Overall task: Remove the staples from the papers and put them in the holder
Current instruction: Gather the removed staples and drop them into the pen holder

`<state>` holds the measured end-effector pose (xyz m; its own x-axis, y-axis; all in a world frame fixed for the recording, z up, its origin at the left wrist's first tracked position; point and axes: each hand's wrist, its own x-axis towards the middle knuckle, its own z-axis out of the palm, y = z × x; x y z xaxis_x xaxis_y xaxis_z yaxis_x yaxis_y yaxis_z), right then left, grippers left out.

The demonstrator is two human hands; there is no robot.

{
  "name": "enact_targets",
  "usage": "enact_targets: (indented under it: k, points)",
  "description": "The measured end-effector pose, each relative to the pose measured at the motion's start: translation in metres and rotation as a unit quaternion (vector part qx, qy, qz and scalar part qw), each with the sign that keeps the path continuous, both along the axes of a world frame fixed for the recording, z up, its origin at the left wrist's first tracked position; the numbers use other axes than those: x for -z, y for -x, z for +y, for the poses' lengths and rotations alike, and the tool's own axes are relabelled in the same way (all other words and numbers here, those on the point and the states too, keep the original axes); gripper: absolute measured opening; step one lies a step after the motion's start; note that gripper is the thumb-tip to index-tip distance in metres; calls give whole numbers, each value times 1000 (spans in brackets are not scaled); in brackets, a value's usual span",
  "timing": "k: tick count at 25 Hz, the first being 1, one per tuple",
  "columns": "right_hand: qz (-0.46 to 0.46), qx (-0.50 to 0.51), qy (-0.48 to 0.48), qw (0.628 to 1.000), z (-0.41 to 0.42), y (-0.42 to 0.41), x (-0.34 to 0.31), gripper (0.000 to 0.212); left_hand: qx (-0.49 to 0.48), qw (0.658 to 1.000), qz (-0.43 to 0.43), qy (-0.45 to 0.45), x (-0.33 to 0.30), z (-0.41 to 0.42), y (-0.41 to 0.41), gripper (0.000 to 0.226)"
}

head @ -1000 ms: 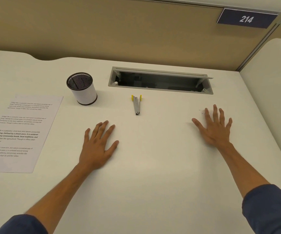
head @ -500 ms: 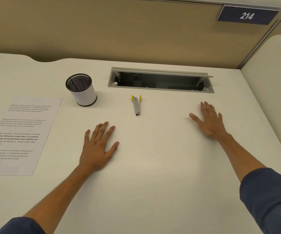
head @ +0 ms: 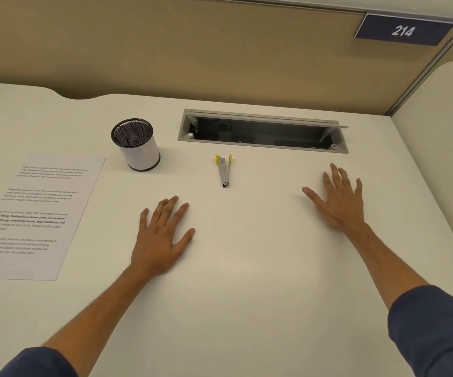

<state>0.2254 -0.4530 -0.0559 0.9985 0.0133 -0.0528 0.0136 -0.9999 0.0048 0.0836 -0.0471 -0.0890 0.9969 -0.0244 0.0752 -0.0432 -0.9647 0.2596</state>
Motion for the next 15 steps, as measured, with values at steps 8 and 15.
enact_targets:
  k: [8, 15]
  points:
    - [55, 122, -79, 988, 17, 28, 12, 115, 0, 1000, -1, -1, 0, 0, -1, 65]
    - [-6, 104, -132, 986, 11, -1, 13, 84, -1, 1000, 0, 4, -1, -1, 0, 65]
